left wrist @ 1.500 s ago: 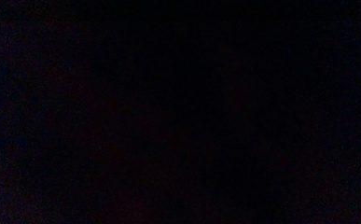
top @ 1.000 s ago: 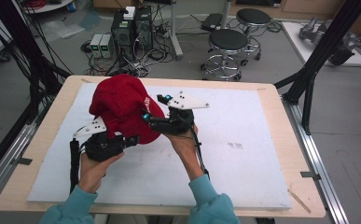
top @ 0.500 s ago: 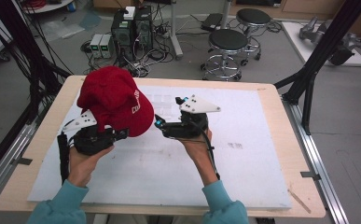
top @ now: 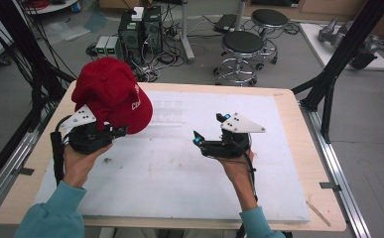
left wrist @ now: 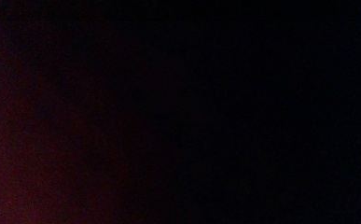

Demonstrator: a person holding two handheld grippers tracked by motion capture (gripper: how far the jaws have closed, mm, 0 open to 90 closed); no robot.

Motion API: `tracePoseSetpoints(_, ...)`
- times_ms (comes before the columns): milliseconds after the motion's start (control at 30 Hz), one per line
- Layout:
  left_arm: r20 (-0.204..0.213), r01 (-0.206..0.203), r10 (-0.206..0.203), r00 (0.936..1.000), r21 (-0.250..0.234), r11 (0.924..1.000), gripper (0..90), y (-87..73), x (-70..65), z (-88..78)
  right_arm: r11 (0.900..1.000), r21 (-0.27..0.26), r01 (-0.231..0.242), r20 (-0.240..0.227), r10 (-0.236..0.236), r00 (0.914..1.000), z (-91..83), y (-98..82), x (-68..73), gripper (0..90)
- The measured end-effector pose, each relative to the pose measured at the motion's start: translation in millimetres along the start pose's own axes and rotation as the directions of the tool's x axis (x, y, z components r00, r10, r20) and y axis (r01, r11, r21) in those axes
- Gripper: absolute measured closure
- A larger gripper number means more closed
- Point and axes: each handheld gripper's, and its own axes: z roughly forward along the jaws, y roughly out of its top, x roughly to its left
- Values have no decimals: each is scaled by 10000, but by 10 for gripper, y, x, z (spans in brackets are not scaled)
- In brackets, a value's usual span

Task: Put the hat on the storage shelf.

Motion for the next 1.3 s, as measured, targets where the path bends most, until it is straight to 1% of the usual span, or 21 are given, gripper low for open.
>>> tracePoseSetpoints(33, -45, -45, 45, 10000, 15, 10000, 853, 25, 22, 1, 10000, 37, -66, 105, 66, 9999, -88, -25, -37, 107)
tracePoseSetpoints(67, -87, -99, 99, 9999, 43, 9999, 853, 50, 44, 1, 10000, 37, -66, 105, 66, 9999, -88, -25, -37, 107)
tracePoseSetpoints(133, -181, -204, 206, 9996, 111, 9997, 853, 102, 83, 4, 9995, -321, 48, 286, -39, 9996, -197, -64, -62, 107)
tracePoseSetpoints(233, -364, -423, 432, 9984, 256, 9988, 853, 173, 144, 12, 9996, 85, 279, 672, -284, 9973, -341, -158, -113, 107)
tracePoseSetpoints(367, -587, -637, 662, 9961, 435, 9970, 853, 252, 224, 51, 9997, 247, 40, 1128, -68, 9936, -569, -342, -218, 107)
tracePoseSetpoints(467, -712, -768, 812, 9942, 623, 9951, 853, 288, 274, 92, 9994, 327, -93, 1399, 46, 9902, -680, -459, -282, 107)
tracePoseSetpoints(500, -720, -781, 830, 9939, 693, 9945, 853, 294, 290, 110, 9991, 295, -305, 1510, 257, 9882, -744, -545, -321, 107)
tracePoseSetpoints(533, -790, -825, 886, 9929, 783, 9935, 853, 299, 309, 132, 9991, 295, -305, 1510, 257, 9882, -744, -545, -321, 107)
tracePoseSetpoints(567, -861, -824, 898, 9922, 865, 9928, 853, 300, 326, 159, 9987, 252, -434, 1619, 388, 9860, -799, -632, -360, 107)
tracePoseSetpoints(633, -1019, -853, 962, 9901, 1065, 9906, 853, 294, 368, 208, 9984, 285, -482, 1683, 427, 9848, -825, -677, -377, 107)
tracePoseSetpoints(700, -1078, -799, 933, 9898, 1229, 9892, 853, 272, 414, 258, 9980, 279, -568, 1884, 506, 9808, -883, -769, -412, 107)
tracePoseSetpoints(767, -1125, -785, 948, 9891, 1414, 9868, 853, 248, 457, 315, 9963, 134, -851, 1992, 807, 9766, -956, -898, -473, 107)
tracePoseSetpoints(800, -1177, -779, 957, 9884, 1478, 9859, 853, 236, 475, 345, 9963, 134, -851, 1992, 807, 9766, -956, -898, -473, 107)
tracePoseSetpoints(833, -1162, -764, 950, 9887, 1555, 9849, 852, 224, 493, 375, 9956, 63, -933, 2012, 902, 9754, -982, -969, -496, 106)
tracePoseSetpoints(933, -1201, -702, 911, 9886, 1674, 9834, 853, 192, 534, 454, 9953, -9, -967, 1945, 950, 9763, -989, -1038, -511, 107)
tracePoseSetpoints(967, -1253, -708, 930, 9877, 1712, 9827, 853, 182, 543, 481, 9965, -132, -820, 1868, 830, 9789, -986, -1109, -511, 106)
tracePoseSetpoints(1067, -1456, -754, 1046, 9838, 1933, 9782, 853, 152, 579, 546, 9967, -242, -778, 1781, 809, 9807, -982, -1187, -506, 107)
tracePoseSetpoints(1167, -1563, -591, 918, 9834, 2025, 9775, 852, 128, 615, 586, 9963, -389, -773, 1625, 826, 9832, -973, -1350, -496, 107)
tracePoseSetpoints(1233, -1602, -575, 910, 9829, 2023, 9776, 852, 119, 625, 605, 9958, -483, -775, 1614, 844, 9833, -970, -1381, -495, 107)
tracePoseSetpoints(1267, -1636, -603, 956, 9819, 2087, 9761, 852, 116, 626, 614, 9946, -640, -821, 1580, 913, 9832, -961, -1427, -502, 107)
tracePoseSetpoints(1300, -1685, -632, 1018, 9804, 2205, 9733, 852, 104, 630, 637, 9941, -634, -884, 1571, 974, 9828, -955, -1442, -504, 107)
